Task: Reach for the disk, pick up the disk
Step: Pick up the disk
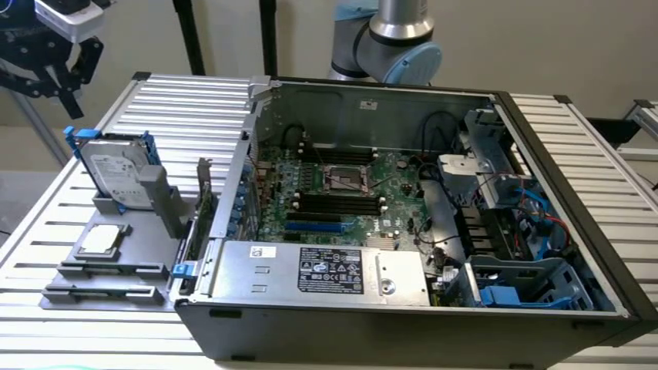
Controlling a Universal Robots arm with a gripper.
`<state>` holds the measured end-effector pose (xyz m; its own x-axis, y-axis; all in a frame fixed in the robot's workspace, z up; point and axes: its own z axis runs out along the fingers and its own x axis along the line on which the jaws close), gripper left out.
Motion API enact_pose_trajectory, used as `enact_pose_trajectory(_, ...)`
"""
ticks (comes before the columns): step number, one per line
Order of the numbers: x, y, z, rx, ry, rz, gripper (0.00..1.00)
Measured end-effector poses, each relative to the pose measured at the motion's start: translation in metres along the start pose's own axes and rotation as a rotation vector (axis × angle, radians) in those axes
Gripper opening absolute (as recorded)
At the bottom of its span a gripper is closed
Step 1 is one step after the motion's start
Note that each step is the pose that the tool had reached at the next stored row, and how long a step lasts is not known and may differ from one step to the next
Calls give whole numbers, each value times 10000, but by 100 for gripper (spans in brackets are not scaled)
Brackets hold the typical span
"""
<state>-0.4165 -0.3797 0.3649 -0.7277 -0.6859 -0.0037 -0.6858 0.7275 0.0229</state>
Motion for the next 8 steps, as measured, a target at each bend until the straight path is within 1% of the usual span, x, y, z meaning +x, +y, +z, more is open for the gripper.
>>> enact_pose_trajectory(8, 0, 0, 0, 7, 20, -1466, 11)
